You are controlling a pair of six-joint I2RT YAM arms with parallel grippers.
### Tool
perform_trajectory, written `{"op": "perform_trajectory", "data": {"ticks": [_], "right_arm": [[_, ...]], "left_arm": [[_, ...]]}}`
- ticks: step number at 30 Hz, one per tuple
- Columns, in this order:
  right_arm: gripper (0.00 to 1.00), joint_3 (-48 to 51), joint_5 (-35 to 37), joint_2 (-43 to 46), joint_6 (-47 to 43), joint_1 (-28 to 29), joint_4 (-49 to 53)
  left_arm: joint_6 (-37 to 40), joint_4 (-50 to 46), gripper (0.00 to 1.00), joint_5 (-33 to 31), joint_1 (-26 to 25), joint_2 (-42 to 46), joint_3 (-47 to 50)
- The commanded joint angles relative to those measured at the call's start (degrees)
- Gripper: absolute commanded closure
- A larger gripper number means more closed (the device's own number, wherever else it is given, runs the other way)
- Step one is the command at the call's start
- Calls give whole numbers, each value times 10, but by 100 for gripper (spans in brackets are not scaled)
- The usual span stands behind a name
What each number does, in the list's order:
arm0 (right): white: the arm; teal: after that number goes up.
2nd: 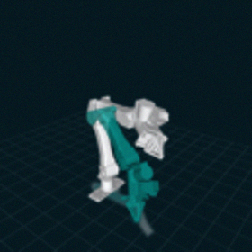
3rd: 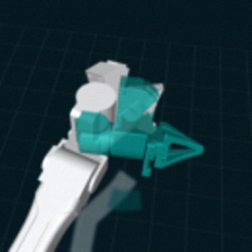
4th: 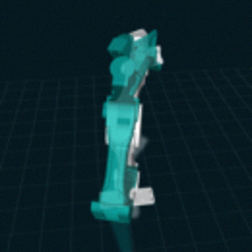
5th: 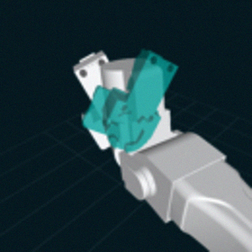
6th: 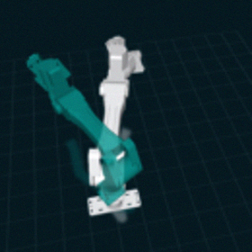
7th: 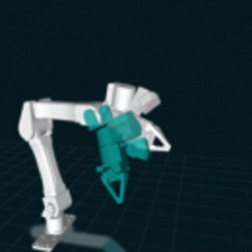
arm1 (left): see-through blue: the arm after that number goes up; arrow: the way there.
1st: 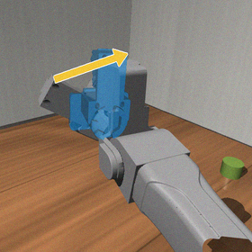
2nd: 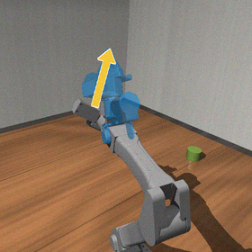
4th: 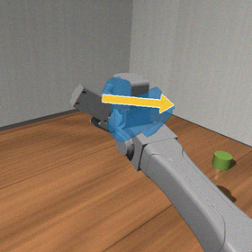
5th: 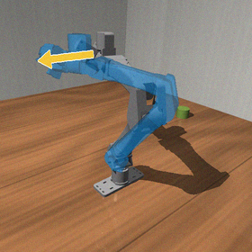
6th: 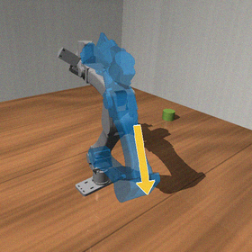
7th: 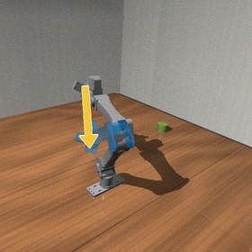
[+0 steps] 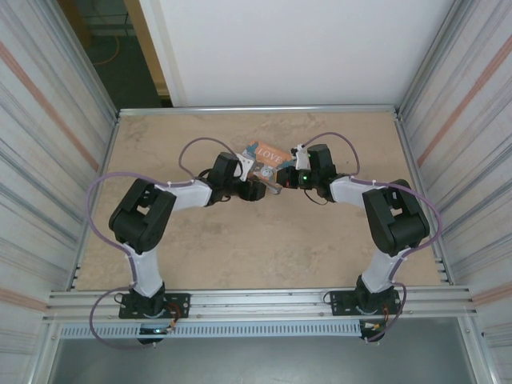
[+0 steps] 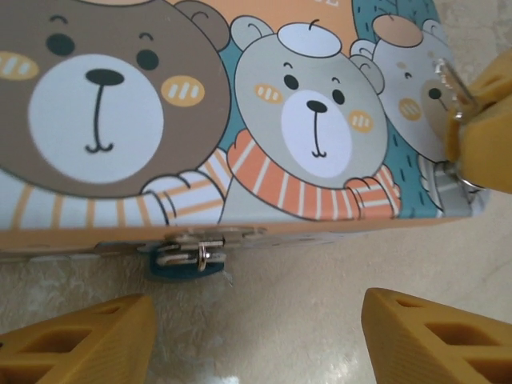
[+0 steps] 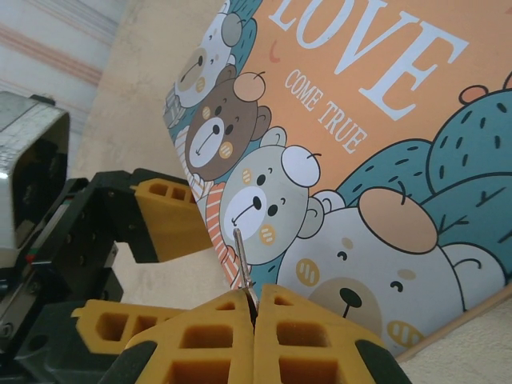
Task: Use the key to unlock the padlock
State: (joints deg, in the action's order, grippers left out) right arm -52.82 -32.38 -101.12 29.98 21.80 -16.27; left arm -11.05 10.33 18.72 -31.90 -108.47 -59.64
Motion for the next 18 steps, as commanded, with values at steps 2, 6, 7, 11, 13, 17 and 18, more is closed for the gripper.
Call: {"op": "perform_trajectory", "data": {"ticks": [2,6,7,11,13,17,18], "right_arm": [[100,-6,17,-18,-2,7,39],[100,-6,18,-17,-4,7,41],[100,-6,17,-16,-4,7,41],[100,-7,17,-16,-5,7,41],[100,-7,18,-17,-6,7,42],[100,-8,17,-15,-6,7,41],[100,-7,17,-15,-6,7,41]], "left_arm": [[30,-16,35,-6,4,-24,-28],[31,-15,40,-1,13,-39,-39],[31,-14,40,0,14,-42,-40],[36,-14,41,1,19,-52,-48],[37,-15,41,-3,20,-56,-50],[40,-15,40,-4,21,-61,-54],[39,-15,40,-1,21,-62,-54]]}}
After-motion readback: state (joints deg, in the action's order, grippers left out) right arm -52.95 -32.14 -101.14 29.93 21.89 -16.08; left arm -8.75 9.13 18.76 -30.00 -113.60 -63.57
